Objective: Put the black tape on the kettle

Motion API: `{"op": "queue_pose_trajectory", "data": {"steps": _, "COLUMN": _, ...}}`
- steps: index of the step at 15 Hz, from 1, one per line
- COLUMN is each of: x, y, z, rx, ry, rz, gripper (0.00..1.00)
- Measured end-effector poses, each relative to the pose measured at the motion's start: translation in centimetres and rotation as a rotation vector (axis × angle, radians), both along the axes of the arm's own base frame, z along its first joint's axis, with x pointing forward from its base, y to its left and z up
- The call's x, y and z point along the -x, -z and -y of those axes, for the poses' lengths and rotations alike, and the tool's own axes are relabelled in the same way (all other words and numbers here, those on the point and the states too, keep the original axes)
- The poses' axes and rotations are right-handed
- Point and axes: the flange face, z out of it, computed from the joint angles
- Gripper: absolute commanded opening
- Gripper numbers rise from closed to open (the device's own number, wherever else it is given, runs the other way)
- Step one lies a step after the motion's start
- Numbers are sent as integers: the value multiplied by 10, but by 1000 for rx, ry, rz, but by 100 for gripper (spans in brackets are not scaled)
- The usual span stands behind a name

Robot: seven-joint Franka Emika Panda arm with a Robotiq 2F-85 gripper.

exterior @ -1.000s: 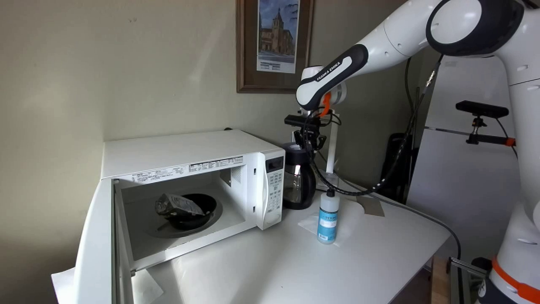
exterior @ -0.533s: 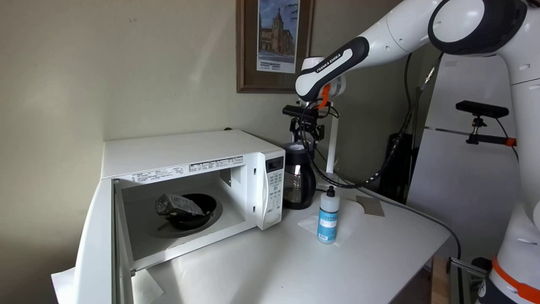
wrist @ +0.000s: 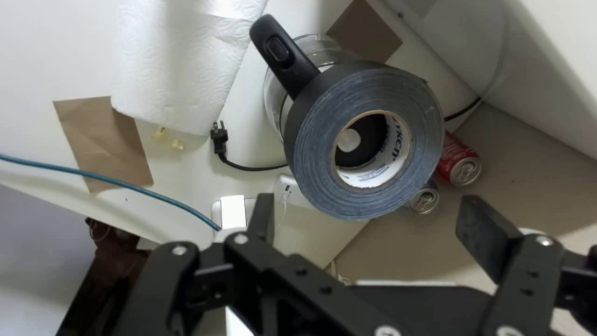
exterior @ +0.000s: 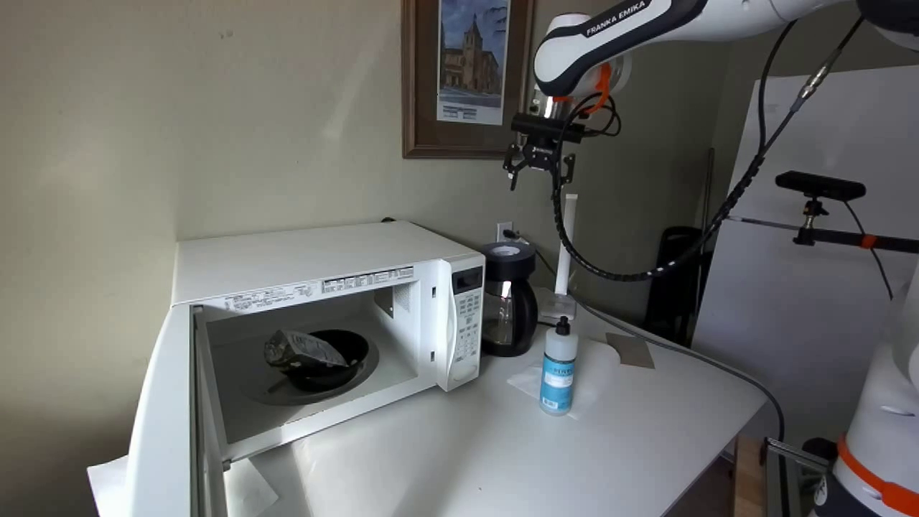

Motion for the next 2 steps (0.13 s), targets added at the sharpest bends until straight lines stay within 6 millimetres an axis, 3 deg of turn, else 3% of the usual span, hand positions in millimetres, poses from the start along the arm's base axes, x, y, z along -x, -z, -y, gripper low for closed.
{"op": "queue_pose_trajectory", "data": {"steps": 2, "x": 33, "y": -39, "z": -5, "rx": 14, "ry": -112, "rz": 5, "gripper": 100}}
